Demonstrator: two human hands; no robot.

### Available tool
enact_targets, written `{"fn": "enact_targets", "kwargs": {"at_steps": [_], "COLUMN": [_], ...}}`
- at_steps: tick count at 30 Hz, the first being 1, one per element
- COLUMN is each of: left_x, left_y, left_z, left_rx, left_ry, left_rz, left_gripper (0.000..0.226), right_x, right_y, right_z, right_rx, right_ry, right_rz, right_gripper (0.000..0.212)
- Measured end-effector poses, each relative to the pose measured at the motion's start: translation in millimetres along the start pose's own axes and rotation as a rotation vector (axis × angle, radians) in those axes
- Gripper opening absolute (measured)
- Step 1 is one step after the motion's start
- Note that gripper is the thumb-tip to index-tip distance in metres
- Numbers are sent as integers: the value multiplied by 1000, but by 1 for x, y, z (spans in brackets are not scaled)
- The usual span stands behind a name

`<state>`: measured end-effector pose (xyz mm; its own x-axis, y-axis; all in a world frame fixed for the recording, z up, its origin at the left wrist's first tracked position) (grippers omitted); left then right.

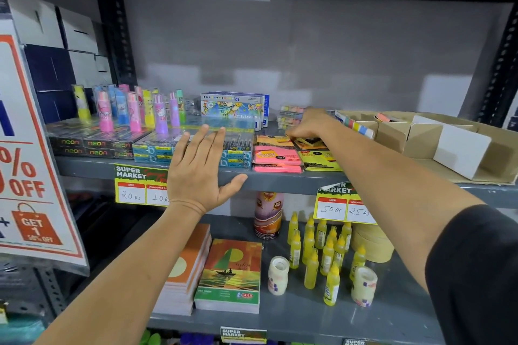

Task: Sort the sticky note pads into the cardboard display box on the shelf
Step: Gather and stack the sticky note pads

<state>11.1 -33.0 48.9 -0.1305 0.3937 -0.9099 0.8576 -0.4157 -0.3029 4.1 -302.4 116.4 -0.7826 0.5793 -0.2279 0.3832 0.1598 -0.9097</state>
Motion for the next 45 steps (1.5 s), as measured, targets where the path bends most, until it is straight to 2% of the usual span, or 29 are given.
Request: {"fn": "enact_targets", "kwargs": {"at_steps": [4,9,15,22,26,34,45], "left_x": [0,0,1,2,2,2,2], "left_y": [0,0,1,1,1,1,1], "left_z": [0,-1,-1,0,0,0,0], "left_rx": [4,16,19,8,10,23,25], "left_ry": [2,1,-2,-7,-9,-13,-7], "left_rz": [-7,-24,-30,-42,-60,-70,-47], "left_gripper": [87,88,83,82,83,85,86], "right_x": [11,25,50,82,100,119,117], "right_y": [-21,-47,-59,-49,-45,-37,-40], "right_z": [-8,-17,-26,-19,-20,-21,-17], "right_rx": [22,32,48,138,229,315,267], "right_ry": [-32,-44,-60,-38,-50,-85,-30], "right_rz": [190,321,338,247,268,307,207], "right_gripper": [66,59,63,47,49,41,31]}}
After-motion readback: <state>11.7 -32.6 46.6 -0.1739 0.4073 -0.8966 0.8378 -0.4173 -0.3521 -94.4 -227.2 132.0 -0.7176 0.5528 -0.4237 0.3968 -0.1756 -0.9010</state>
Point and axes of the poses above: each hand's wrist, its own x-axis away from the middle knuckle, its own y-axis out of the palm, z = x × y, the point moved 6 cm from there along -x, towards the middle knuckle, and after that the axes turned 10 degrees about -x, right-handed, at the moved point
